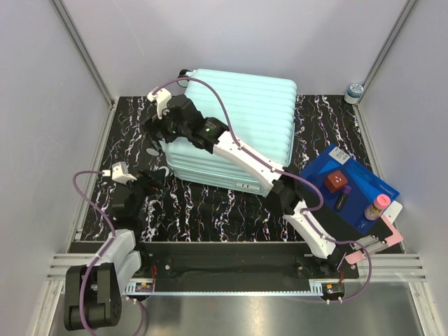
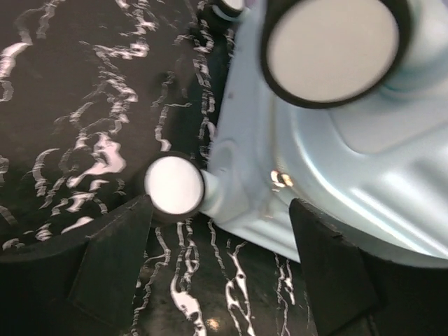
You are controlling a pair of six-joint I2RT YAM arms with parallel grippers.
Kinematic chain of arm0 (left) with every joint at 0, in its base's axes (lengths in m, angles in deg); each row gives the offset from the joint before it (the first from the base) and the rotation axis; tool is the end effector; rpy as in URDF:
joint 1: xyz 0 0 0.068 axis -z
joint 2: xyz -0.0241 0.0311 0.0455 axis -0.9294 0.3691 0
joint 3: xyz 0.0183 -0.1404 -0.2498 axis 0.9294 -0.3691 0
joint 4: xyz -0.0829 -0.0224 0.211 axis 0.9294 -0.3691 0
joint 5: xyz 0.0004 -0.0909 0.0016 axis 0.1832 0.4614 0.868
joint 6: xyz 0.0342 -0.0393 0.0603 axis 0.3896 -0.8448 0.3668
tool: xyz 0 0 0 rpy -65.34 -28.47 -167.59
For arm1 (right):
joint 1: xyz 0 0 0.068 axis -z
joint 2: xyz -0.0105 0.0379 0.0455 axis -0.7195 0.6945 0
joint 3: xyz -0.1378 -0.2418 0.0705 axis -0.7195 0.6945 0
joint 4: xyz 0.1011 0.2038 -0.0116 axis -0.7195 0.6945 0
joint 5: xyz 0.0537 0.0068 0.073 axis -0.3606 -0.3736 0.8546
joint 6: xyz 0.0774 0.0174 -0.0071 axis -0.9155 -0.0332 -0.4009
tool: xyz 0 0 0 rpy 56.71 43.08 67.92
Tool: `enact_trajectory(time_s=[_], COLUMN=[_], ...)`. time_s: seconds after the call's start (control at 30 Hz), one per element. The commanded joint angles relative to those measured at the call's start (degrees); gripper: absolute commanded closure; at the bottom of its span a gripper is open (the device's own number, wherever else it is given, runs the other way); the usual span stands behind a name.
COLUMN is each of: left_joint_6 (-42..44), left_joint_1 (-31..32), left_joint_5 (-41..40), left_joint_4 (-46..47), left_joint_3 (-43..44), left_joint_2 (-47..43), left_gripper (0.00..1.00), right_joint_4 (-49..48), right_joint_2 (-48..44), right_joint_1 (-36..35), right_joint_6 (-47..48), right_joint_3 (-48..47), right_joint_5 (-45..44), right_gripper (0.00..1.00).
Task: Pack the luggage
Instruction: Zip the luggage at the center of the board.
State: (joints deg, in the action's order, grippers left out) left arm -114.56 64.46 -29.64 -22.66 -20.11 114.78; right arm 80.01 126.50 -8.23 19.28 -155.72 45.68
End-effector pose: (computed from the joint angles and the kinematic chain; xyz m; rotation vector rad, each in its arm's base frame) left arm 0.1713 -0.0037 0.2001 -0.4035 1.6821 -0.5827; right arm 0.3247 0.4636 0.3366 -0.9498 1.7408 0.7486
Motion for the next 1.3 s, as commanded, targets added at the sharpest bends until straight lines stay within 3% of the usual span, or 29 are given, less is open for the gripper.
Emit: enact_trajectory(time_s=[0.0,0.1,0.27,0.5,0.7,0.83,0.97,1.17,1.27], left_joint_6=[0.4,1.3,-4.6,-12.4,-15.4,-16.1,-17.5,-15.7,-18.1], left_joint_1=[-3.5,-4.9,-9.3,-9.7,-9.6,-8.3,-4.3,0.5,0.7], left_joint_5=[-0.4,3.1,7.7,6.0,5.3,6.6,5.9,4.4,4.6], left_joint_4=[-0.6,0.9,15.9,18.7,19.9,17.1,11.3,1.7,2.0], left_joint_3=[3.0,5.1,3.2,11.2,20.1,28.5,31.4,34.1,31.1], left_joint_2=[-2.3,-2.2,-1.0,3.3,10.8,19.2,25.4,26.6,25.0], left_gripper=[0.14,0.13,0.10,0.07,0.07,0.09,0.11,0.12,0.19], right_joint_4=[0.4,0.3,0.5,-0.3,-2.1,-2.6,-2.6,-2.6,-2.7], right_joint_2=[-9.7,-15.3,-26.2,-42.3,-52.9,-56.8,-58.3,-60.1,-61.6], right_joint_1=[-0.4,-0.4,-0.3,3.8,8.8,9.4,9.6,9.7,9.7], right_joint_6=[-3.2,-3.8,-4.7,-9.1,-13.8,-14.8,-14.9,-15.1,-15.5], right_joint_3=[5.3,10.4,20.0,38.7,55.0,59.5,61.3,63.6,65.0], right_joint_5=[-5.8,-9.6,-19.5,-27.6,-26.4,-26.5,-27.2,-27.8,-28.5], right_gripper=[0.00,0.00,0.00,0.00,0.00,0.00,0.00,0.00,0.00])
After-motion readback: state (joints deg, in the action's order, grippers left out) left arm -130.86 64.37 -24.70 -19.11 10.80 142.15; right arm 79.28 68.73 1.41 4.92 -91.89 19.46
